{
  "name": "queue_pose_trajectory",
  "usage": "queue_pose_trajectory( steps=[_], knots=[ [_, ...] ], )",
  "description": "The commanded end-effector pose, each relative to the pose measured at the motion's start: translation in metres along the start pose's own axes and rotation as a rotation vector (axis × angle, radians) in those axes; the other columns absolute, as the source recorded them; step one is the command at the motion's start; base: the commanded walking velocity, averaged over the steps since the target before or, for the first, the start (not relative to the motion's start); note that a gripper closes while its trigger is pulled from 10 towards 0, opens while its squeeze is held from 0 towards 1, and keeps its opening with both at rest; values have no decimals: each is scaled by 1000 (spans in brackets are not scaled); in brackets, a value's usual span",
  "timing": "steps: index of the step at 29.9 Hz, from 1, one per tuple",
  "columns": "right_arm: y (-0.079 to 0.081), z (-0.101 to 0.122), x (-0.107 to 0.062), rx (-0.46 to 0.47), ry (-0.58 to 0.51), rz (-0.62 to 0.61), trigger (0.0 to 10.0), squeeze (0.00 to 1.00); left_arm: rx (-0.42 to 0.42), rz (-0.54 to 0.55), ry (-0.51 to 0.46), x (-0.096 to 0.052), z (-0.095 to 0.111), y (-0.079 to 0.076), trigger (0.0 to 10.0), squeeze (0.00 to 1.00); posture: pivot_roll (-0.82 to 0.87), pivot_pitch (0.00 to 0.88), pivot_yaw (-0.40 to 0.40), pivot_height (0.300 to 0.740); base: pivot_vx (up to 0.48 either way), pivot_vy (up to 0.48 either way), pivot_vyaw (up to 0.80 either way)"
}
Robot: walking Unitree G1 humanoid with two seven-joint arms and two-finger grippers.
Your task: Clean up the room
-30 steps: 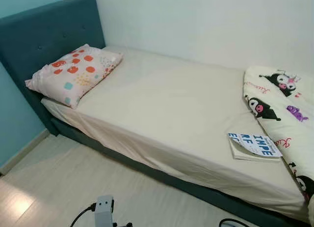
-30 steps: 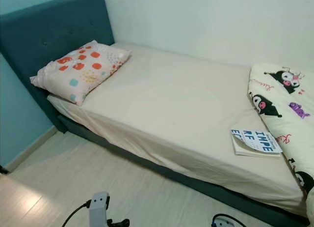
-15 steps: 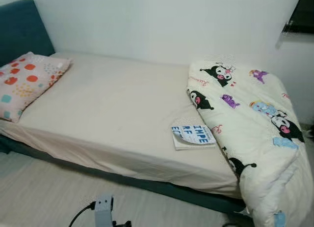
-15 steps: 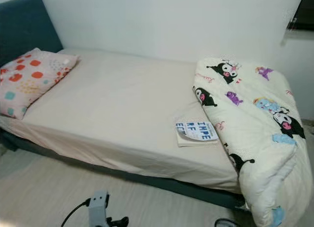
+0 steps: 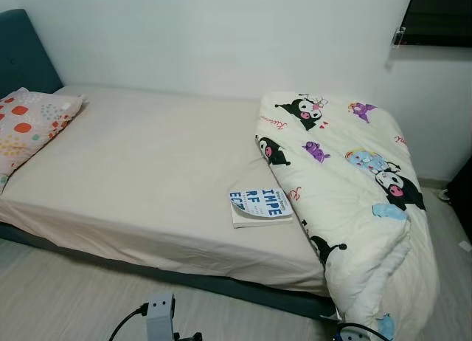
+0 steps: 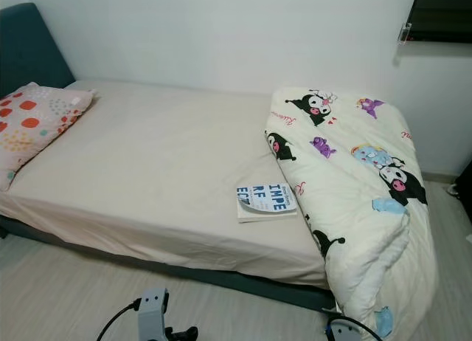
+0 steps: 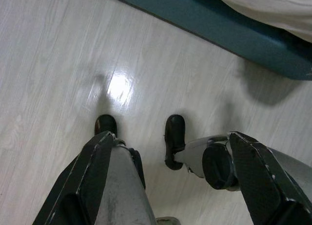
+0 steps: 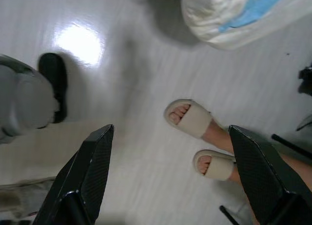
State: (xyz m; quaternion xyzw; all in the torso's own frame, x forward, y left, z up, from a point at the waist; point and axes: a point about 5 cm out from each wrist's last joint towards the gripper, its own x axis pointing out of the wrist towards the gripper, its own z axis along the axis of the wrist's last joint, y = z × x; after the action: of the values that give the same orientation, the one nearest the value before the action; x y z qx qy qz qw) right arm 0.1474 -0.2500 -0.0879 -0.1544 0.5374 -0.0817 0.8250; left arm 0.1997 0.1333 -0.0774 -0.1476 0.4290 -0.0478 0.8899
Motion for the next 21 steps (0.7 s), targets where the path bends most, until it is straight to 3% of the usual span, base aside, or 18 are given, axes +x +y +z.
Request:
queue_pose_trajectory(
  steps=[1, 7, 9, 10, 14, 21],
  knots=[
    [11, 9, 0, 46, -35, 63, 10000, 0, 3, 25, 25, -2, -4, 7, 10000, 0, -37, 44, 28, 740, 386, 0, 0],
    [19, 34, -1, 111, -133, 135, 10000, 0, 11, 28, 30, -2, -4, 7, 10000, 0, -40, 45, 29, 740, 386, 0, 0],
    [26, 54, -3, 144, -210, 202, 10000, 0, 15, 26, 31, -2, -4, 7, 10000, 0, -40, 47, 30, 740, 388, 0, 0],
    [26, 54, -3, 144, -210, 202, 10000, 0, 15, 26, 31, -2, -4, 7, 10000, 0, -40, 47, 30, 740, 386, 0, 0],
    [36, 98, -11, 138, -370, 323, 10000, 0, 14, 26, 29, -2, -4, 7, 10000, 0, -43, 54, 32, 740, 380, 0, 0],
    [40, 129, -20, 154, -477, 404, 10000, 0, -21, 39, 18, -2, -5, 8, 10000, 0, -45, 64, 28, 740, 191, 0, 0]
  ],
)
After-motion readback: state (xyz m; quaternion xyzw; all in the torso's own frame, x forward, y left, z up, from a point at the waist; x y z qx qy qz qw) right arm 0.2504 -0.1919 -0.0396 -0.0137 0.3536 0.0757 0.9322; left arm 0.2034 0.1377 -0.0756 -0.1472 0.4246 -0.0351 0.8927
